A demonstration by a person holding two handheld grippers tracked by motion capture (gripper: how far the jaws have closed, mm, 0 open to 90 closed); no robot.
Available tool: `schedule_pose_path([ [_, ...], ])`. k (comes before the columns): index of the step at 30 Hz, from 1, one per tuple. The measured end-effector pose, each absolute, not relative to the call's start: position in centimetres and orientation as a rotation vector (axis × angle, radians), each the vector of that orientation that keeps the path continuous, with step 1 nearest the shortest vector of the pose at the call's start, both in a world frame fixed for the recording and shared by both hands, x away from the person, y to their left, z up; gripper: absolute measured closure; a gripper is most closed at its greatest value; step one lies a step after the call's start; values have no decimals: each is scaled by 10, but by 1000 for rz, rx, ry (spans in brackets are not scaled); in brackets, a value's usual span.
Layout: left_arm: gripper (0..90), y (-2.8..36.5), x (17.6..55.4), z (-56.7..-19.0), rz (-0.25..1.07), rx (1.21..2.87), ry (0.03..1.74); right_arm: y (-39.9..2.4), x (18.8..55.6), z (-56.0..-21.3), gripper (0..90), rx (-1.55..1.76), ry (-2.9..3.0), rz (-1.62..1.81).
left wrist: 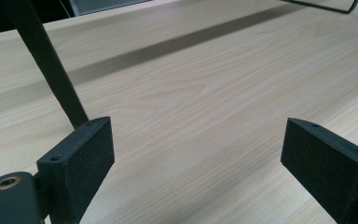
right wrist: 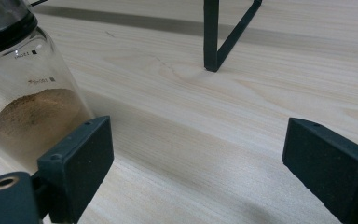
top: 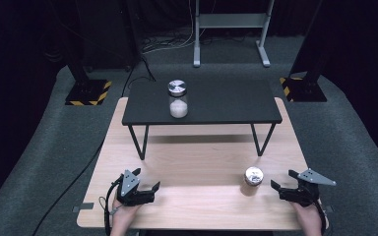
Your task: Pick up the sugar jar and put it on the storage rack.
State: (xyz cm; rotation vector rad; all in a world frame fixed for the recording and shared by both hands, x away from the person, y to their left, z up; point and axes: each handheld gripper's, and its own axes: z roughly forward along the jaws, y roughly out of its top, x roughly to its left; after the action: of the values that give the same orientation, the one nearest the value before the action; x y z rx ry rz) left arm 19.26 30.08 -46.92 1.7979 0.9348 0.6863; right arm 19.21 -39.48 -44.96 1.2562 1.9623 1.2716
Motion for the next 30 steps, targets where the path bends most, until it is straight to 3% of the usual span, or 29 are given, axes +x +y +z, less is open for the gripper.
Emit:
schedule_pose_path([
  [30, 89, 300, 193, -468, 680, 1800, 949, -394, 193, -449, 77, 1256, 1974, 1266],
])
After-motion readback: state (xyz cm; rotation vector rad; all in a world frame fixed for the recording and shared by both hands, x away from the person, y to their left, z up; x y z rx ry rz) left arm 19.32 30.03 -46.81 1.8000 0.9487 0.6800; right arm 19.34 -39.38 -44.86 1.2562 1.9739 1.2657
